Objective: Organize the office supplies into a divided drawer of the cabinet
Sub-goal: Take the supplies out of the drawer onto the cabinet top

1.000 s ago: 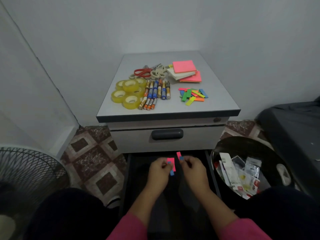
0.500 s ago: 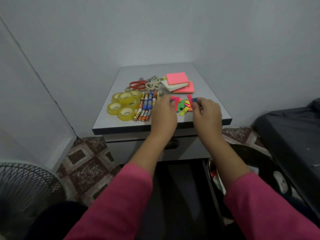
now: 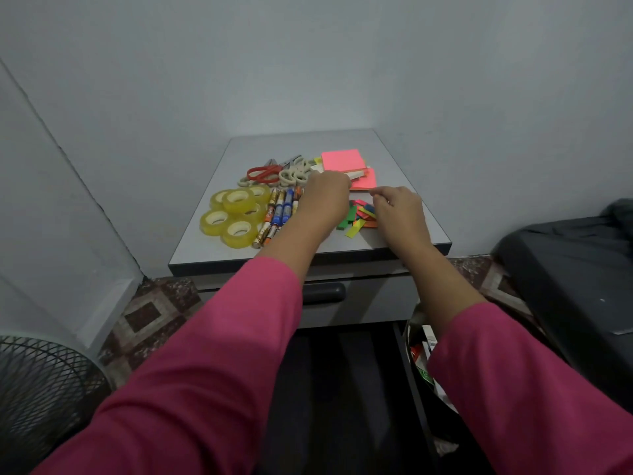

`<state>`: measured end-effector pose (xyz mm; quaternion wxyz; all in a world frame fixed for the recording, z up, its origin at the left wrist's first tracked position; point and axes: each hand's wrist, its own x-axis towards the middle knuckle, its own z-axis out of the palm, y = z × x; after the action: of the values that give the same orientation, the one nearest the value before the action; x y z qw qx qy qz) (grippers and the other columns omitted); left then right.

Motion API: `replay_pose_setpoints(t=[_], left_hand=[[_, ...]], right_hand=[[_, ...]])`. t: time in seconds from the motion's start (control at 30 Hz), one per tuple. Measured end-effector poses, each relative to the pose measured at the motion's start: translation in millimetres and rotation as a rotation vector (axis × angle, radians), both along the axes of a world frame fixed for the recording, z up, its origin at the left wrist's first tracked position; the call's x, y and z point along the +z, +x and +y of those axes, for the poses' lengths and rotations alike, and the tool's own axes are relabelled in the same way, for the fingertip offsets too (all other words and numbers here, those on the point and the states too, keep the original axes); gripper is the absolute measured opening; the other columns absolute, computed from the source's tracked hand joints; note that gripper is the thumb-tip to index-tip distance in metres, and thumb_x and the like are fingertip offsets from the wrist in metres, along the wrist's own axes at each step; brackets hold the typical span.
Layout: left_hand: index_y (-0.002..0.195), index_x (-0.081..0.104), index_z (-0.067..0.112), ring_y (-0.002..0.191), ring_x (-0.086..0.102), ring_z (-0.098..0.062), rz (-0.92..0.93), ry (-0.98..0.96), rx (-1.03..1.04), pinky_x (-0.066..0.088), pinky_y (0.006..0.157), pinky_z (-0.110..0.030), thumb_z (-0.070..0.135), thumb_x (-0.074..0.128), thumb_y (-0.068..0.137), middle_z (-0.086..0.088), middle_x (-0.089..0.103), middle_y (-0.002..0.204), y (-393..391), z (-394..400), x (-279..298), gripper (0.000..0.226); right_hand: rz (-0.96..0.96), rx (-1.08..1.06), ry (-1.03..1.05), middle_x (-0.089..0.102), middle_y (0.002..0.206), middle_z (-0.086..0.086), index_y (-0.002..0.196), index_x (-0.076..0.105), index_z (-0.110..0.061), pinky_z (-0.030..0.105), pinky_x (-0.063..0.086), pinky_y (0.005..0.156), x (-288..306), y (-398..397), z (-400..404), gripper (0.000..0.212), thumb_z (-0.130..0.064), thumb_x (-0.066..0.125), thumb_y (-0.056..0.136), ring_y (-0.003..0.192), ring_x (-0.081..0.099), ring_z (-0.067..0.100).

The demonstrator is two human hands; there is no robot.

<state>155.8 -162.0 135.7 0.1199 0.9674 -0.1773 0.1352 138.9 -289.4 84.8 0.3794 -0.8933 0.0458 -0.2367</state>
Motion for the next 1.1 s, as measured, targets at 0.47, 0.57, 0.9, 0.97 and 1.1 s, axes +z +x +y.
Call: replay_pose_setpoints(t=[0.47,0.57,0.9,0.97,1.1], left_hand=[[0.108,0.071,0.012,0.106,0.057,-0.026,-0.114,-0.254,-0.083,0.049,0.088,-0.040,0.001,0.054,0.090,-0.012,0.067,0.106,-12,28,-22,0.027],[0.100,0.073,0.008,0.096,0.058,-0.028,-0.268,-0.250,-0.193,0.049,0.082,-0.041,0.006,0.055,0.091,-0.011,0.070,0.096,-40,36,-29,0.020],[0.094,0.070,0.010,0.081,0.055,-0.023,-0.183,-0.227,-0.314,0.049,0.070,-0.037,0.021,0.049,0.089,-0.006,0.065,0.087,-150,81,-116,0.025],[0.094,0.071,0.011,0.082,0.056,-0.025,-0.091,-0.159,-0.289,0.051,0.073,-0.040,0.021,0.052,0.088,-0.007,0.067,0.087,-166,87,-139,0.022],[0.097,0.071,0.012,0.086,0.057,-0.027,0.121,-0.017,-0.277,0.051,0.074,-0.042,0.032,0.036,0.090,-0.008,0.068,0.092,-187,94,-176,0.040]], right_hand=[[-0.057,0.045,0.163,0.062,0.117,0.007,0.118,0.065,-0.012,0.032,0.044,0.093,2,-22,0,0.034,-0.018,0.039,0.097,0.112,0.053,0.018],[-0.217,0.067,0.247,0.065,0.105,0.003,0.112,0.067,-0.014,0.024,0.043,0.088,2,-45,7,0.029,-0.016,0.042,0.097,0.103,0.055,0.013],[-0.176,0.338,-0.007,0.062,0.096,-0.007,0.107,0.069,-0.014,0.004,0.033,0.082,-84,-142,42,0.032,-0.027,0.044,0.093,0.095,0.051,0.005],[-0.050,0.407,-0.096,0.066,0.100,-0.001,0.108,0.070,-0.012,0.011,0.035,0.084,-106,-154,43,0.026,-0.022,0.050,0.094,0.097,0.055,0.012],[0.149,0.560,-0.391,0.066,0.105,0.004,0.110,0.069,-0.016,0.033,0.045,0.089,-140,-175,41,0.023,-0.018,0.058,0.090,0.101,0.058,0.021]])
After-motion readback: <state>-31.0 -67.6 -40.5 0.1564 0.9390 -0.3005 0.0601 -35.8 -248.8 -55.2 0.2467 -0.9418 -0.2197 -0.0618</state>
